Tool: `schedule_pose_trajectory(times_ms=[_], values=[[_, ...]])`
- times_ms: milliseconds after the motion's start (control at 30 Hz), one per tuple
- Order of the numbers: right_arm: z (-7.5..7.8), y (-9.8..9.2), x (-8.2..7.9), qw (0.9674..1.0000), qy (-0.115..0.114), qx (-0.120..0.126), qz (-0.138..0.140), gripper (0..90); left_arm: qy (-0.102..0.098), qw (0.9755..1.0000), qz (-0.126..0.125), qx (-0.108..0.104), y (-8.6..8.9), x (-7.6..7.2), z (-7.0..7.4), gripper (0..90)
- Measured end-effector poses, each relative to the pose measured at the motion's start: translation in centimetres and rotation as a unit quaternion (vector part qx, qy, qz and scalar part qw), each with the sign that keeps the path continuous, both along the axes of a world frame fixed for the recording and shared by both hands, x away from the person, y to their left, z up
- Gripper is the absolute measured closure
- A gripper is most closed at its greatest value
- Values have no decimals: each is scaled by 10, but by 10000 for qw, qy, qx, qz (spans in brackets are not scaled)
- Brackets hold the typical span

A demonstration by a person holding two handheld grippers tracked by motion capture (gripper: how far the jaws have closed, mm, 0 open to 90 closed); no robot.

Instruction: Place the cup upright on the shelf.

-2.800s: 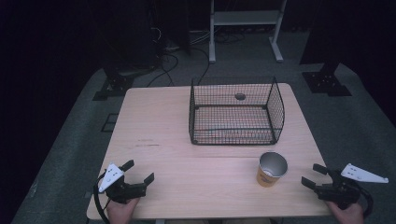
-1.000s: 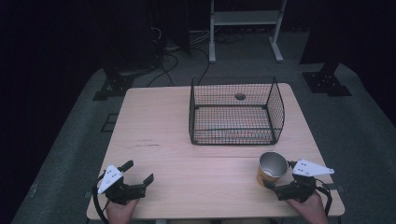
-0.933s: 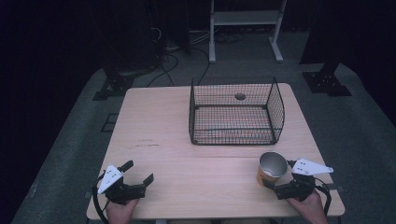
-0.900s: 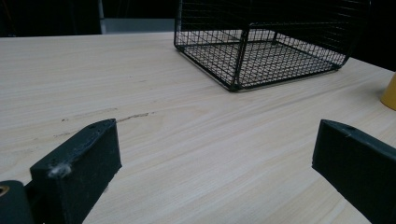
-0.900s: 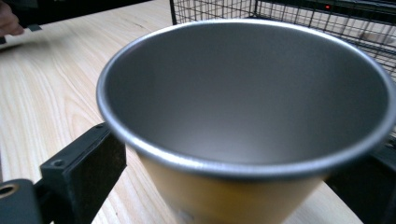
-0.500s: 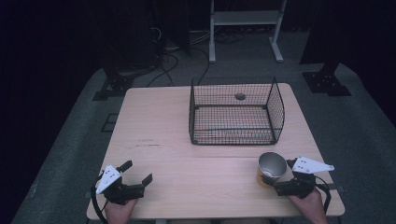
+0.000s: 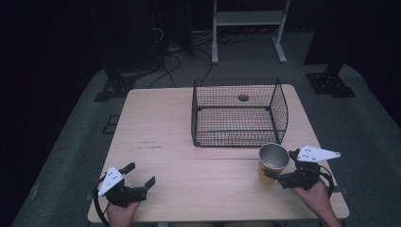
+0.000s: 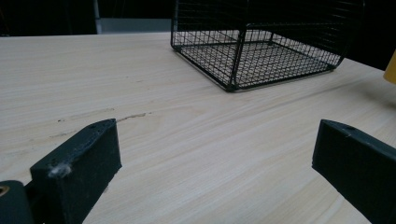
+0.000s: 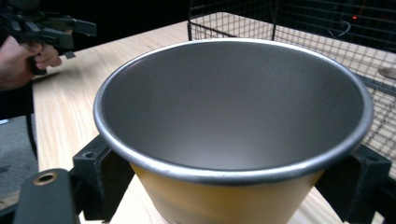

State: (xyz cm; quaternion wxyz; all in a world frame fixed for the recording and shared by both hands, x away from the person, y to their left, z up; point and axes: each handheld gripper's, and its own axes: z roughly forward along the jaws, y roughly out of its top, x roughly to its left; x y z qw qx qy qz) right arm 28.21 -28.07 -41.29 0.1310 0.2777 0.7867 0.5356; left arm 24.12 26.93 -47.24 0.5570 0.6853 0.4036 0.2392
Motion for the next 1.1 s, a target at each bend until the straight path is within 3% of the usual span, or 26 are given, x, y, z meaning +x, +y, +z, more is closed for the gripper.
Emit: schedule_pose_trajectory(times_ms=[367, 833, 1100], values=[[37, 12, 25, 9994, -70, -23, 326, 141, 2, 9999, 66, -128, 6, -1, 0, 4], [69, 25, 55, 9983, -157, -73, 561, 141, 55, 9999, 104, -105, 7, 0, -2, 4], [85, 31, 80, 9981, -146, -36, 603, 140, 61, 9999, 115, -98, 7, 0, -3, 4]])
